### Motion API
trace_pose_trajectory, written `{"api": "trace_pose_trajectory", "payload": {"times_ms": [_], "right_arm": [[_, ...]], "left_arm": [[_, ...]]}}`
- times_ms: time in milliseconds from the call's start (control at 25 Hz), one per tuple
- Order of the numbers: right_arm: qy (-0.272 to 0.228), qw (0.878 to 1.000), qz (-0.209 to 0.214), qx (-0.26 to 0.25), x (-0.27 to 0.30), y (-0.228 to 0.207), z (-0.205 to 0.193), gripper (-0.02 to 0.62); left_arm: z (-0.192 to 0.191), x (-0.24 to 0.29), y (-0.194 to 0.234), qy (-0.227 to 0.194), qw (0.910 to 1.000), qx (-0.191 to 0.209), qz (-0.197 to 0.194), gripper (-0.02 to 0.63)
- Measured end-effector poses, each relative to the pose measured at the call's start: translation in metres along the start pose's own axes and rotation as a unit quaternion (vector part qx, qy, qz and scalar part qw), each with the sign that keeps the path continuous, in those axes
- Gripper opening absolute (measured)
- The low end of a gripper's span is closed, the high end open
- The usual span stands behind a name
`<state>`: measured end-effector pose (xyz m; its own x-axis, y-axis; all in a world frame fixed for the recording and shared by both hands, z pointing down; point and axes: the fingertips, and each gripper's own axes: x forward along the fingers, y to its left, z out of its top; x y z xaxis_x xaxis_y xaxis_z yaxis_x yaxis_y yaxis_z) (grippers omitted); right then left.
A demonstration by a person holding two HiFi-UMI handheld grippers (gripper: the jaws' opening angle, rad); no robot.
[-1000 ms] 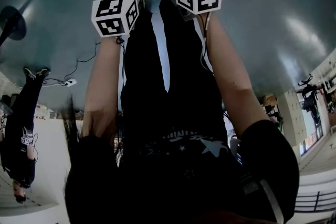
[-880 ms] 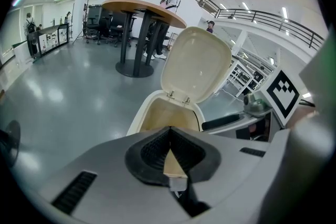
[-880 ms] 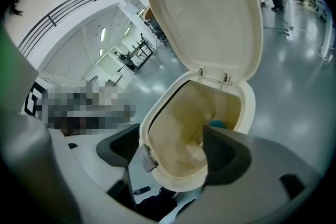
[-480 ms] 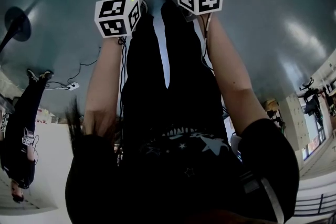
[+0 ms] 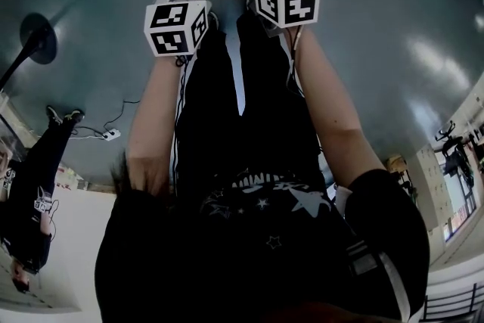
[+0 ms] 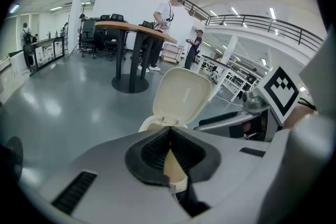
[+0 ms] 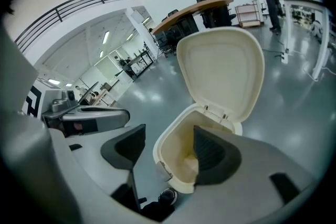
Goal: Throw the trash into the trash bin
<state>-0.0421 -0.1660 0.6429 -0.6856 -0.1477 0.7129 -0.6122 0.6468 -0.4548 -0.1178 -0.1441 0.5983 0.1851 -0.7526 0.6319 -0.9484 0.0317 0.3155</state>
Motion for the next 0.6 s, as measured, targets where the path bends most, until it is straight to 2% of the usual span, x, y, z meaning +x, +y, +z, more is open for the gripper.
{"api": "trace_pose_trajectory", "payload": {"times_ms": [320,360,480,600], "right_arm": [[-0.032,0.999,-0.022,0.001,-0.028,0.016,0.017,0.261],[-0.036,0.999,-0.028,0.002,-0.034,0.018,0.018,0.244],[-0.049,0.997,-0.056,-0.009,-0.053,0.026,0.021,0.13],[-0.058,0.996,-0.065,-0.015,-0.063,0.036,0.025,0.117]], "left_arm": [[0.034,-0.027,-0.01,-0.03,0.9994,0.018,-0.005,0.011],[0.037,-0.032,-0.012,-0.033,0.9992,0.02,-0.006,0.011],[0.042,-0.048,-0.016,-0.037,0.999,0.025,-0.005,0.011],[0.044,-0.062,-0.014,-0.04,0.9989,0.023,-0.003,0.011]]}}
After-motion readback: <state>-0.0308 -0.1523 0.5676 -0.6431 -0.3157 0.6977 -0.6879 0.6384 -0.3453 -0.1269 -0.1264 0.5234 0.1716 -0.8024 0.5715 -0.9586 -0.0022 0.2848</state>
